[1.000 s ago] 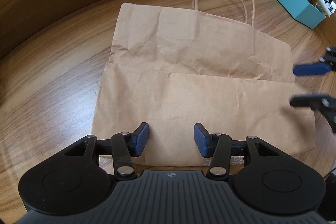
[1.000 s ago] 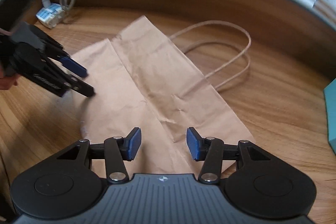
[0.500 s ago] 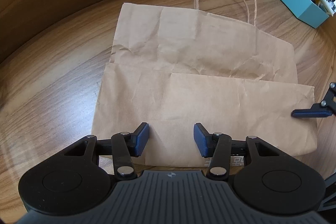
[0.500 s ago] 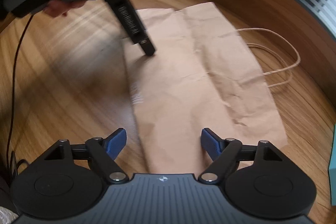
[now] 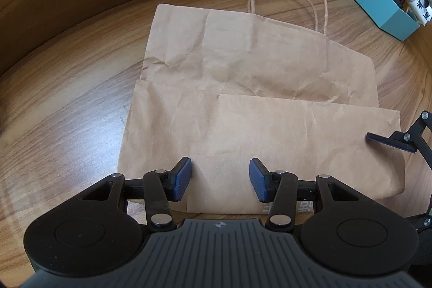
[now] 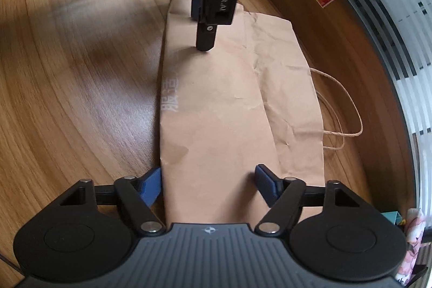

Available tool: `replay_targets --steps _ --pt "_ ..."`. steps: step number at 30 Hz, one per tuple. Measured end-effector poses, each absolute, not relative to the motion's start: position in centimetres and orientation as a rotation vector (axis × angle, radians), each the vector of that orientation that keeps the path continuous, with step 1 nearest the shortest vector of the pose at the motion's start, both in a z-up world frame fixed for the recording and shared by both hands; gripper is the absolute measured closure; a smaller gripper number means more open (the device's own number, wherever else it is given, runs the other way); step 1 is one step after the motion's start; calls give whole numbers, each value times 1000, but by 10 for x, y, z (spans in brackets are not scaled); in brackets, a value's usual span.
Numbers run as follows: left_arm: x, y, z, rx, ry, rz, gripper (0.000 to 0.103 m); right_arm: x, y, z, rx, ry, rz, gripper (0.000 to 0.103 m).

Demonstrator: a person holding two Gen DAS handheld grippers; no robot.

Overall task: Fold shopping bag
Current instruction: 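Press the lengthwise fold flat with the left gripper tips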

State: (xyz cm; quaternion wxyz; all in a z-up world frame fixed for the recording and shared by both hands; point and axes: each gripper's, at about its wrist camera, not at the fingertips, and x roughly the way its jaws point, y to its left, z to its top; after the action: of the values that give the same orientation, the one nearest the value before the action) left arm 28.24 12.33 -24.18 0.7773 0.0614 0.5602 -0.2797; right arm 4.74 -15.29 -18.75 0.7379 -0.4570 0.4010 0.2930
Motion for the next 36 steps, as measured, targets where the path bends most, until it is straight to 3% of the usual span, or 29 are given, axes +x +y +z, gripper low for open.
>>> replay_targets --steps 3,6,13,25,26,27,28,30,36 --pt "280 123 -241 140 1202 -613 52 51 -154 -187 -987 896 654 51" --pt "278 123 -238 142 1186 -633 47 55 -158 -185 -956 916 664 61" --pt "249 125 -217 214 1063 -716 33 65 -171 -166 -839 936 679 68" --pt "225 95 -209 497 905 -760 25 88 -193 -135 -627 984 728 70" --pt "226 93 -210 527 900 -764 26 91 -194 -135 -608 993 735 70" --pt "226 87 -212 585 885 -770 33 93 -196 -134 -589 1001 741 70" --pt "225 82 -214 640 868 -771 48 95 -196 -134 -576 1008 744 70" --pt "223 72 -217 771 835 -801 58 101 -199 -135 -538 1024 742 70" --pt "222 70 -211 784 873 -864 65 111 -205 -132 -445 1062 723 70"
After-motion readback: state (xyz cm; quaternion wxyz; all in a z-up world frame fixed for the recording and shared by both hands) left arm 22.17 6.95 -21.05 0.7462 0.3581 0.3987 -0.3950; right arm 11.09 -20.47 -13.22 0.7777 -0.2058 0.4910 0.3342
